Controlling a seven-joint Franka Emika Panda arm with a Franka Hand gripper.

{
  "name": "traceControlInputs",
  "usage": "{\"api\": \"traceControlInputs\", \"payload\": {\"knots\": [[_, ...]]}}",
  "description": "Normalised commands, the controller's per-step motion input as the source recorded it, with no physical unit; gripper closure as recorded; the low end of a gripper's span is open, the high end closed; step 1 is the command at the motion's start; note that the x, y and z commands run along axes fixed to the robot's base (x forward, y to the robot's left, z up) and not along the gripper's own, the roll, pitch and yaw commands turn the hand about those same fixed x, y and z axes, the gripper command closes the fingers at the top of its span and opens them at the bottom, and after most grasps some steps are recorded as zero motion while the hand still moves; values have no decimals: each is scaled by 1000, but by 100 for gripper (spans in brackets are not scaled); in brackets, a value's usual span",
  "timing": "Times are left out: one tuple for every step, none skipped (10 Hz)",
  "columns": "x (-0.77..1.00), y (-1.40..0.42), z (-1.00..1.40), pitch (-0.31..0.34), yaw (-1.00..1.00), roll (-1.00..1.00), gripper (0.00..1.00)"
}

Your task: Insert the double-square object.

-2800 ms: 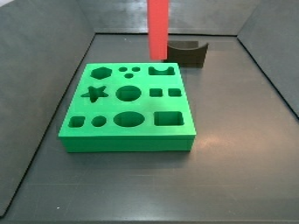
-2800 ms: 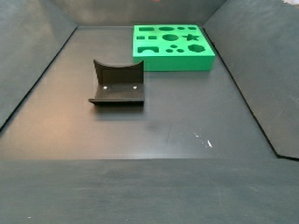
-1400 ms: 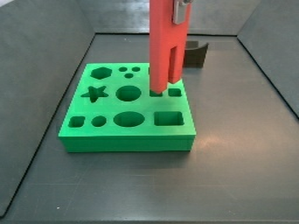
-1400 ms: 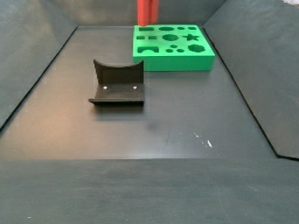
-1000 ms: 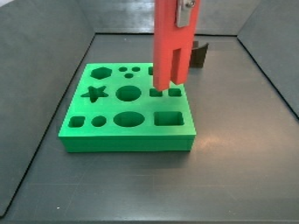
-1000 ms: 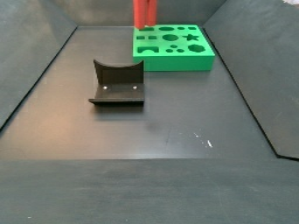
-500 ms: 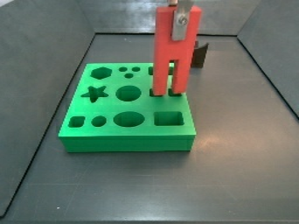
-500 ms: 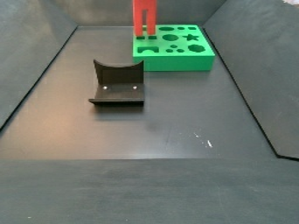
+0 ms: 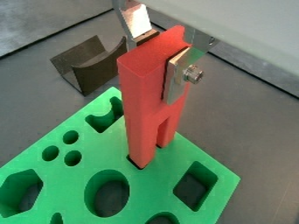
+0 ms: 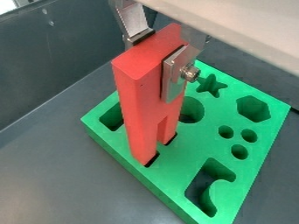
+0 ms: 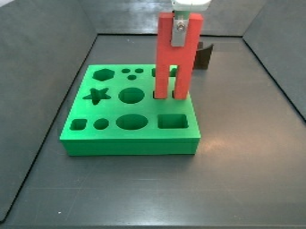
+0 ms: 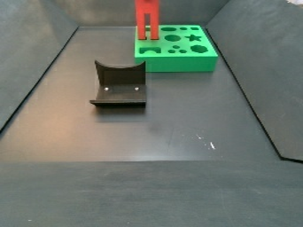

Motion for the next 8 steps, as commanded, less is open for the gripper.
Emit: {"api": "traceControlInputs", "payload": {"knots": [[-214,71,-340,-131,480,-23,100],[-237,100,-246,-120,480,-26,100],[-186,91,-163,-44,297,0,100],[9,0,-229,0,71,0,100],[134,-6,-369,0,0,0,100],[60,-3,-471,-34,-129,0,100],[0,0,-409,-9,-197,0,100],[0,0,-303,0,-166,0,100]]}}
